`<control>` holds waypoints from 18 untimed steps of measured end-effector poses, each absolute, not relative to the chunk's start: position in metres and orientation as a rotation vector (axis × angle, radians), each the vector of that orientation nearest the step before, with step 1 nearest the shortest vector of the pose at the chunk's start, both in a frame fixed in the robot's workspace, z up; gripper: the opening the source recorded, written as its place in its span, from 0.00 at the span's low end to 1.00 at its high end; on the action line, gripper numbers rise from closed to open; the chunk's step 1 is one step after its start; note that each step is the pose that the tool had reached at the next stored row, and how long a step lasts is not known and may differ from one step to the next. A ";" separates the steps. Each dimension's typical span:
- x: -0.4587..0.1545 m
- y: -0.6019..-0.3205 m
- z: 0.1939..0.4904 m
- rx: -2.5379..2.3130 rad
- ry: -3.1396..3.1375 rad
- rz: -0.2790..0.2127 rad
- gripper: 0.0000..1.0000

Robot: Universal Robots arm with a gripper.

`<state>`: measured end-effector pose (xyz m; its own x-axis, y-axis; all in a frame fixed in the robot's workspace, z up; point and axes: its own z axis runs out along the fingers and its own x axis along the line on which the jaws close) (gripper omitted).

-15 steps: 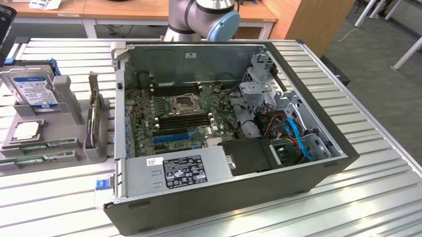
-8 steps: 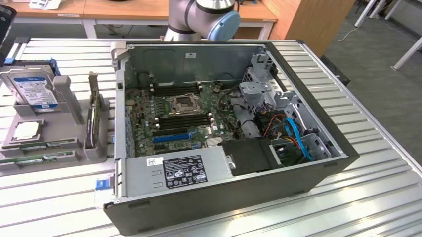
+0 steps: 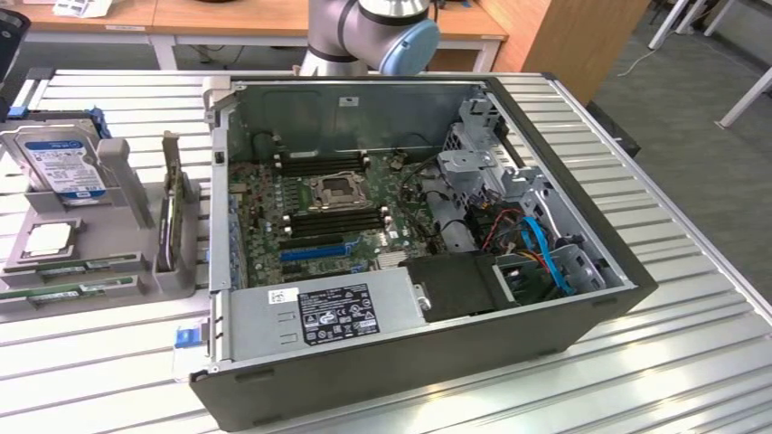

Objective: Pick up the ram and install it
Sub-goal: 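Pick up the ram and move it above insertion slot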

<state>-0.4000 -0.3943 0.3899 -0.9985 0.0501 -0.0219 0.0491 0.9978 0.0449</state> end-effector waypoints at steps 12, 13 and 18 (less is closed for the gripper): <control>-0.400 -0.394 0.390 -0.056 3.119 0.071 0.10; -0.400 -0.394 0.390 -0.068 3.119 0.071 0.10; -0.400 -0.394 0.390 -0.134 3.118 0.072 0.10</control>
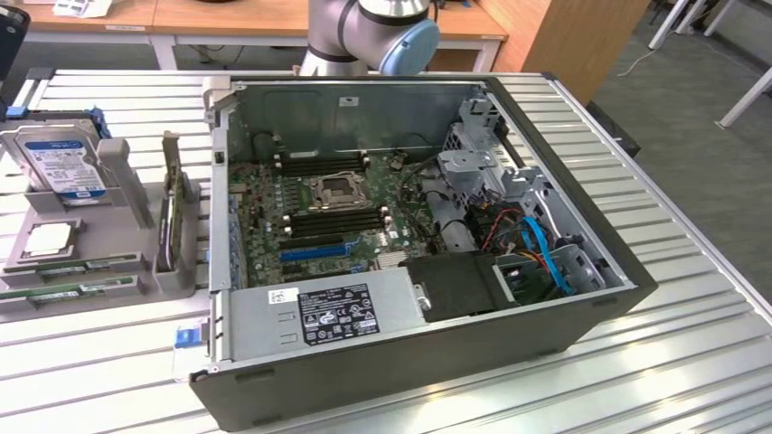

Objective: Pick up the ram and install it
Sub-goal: 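Pick up the ram and move it above insertion slot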

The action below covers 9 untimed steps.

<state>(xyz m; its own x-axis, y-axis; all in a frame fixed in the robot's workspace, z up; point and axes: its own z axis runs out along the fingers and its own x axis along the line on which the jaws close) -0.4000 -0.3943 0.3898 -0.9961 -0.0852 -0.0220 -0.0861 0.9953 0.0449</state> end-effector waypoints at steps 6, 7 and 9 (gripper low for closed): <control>-0.400 -0.394 0.390 -0.238 3.113 0.072 0.10; -0.400 -0.394 0.390 -0.257 3.112 0.073 0.10; -0.400 -0.394 0.390 -0.294 3.109 0.073 0.10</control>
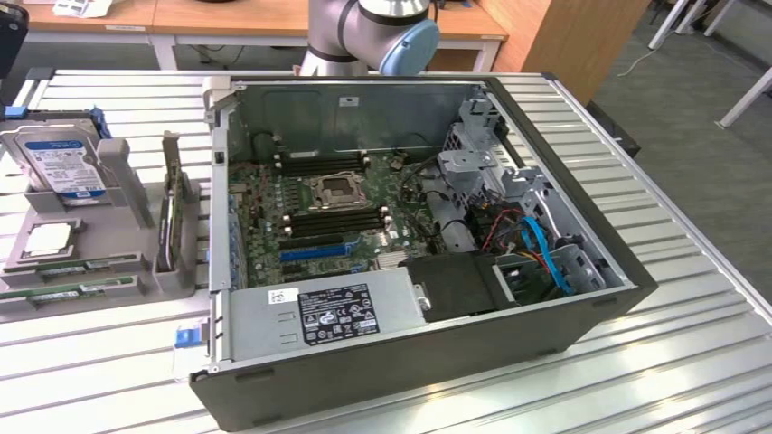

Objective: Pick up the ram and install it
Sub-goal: 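Pick up the ram and move it above insertion slot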

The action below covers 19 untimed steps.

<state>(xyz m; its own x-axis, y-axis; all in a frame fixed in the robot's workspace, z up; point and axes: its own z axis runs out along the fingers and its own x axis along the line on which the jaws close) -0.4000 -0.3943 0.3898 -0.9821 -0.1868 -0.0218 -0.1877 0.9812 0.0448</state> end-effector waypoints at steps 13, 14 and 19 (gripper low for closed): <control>-0.400 -0.394 0.390 -0.484 3.088 0.074 0.10; -0.400 -0.394 0.390 -0.499 3.086 0.075 0.10; -0.400 -0.394 0.390 -0.580 3.073 0.075 0.10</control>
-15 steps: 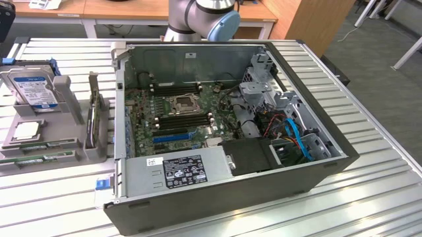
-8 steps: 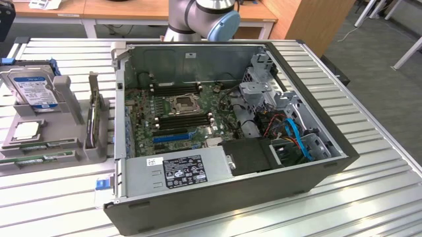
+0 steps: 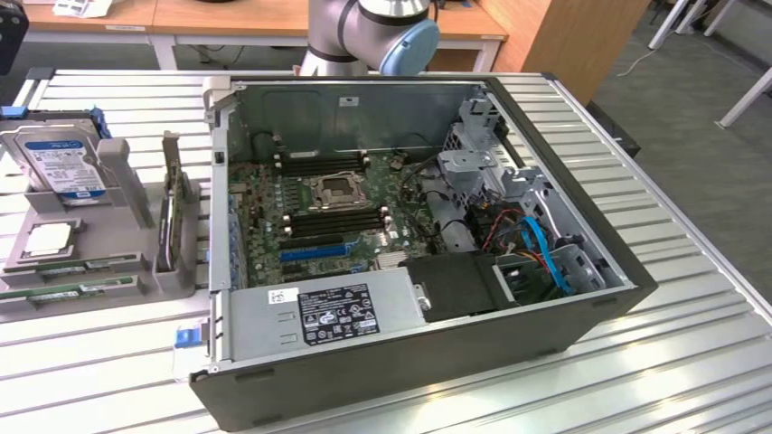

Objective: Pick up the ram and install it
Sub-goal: 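Pick up the ram and move it above insertion slot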

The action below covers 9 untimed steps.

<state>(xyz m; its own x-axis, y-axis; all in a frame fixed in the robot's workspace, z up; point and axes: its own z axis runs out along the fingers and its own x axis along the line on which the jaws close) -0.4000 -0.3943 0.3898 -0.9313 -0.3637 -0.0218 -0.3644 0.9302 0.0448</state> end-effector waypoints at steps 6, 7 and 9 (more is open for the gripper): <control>-0.400 -0.394 0.390 -0.683 3.054 0.076 0.10; -0.400 -0.394 0.390 -0.699 3.050 0.076 0.10; -0.400 -0.394 0.390 -0.732 3.043 0.076 0.10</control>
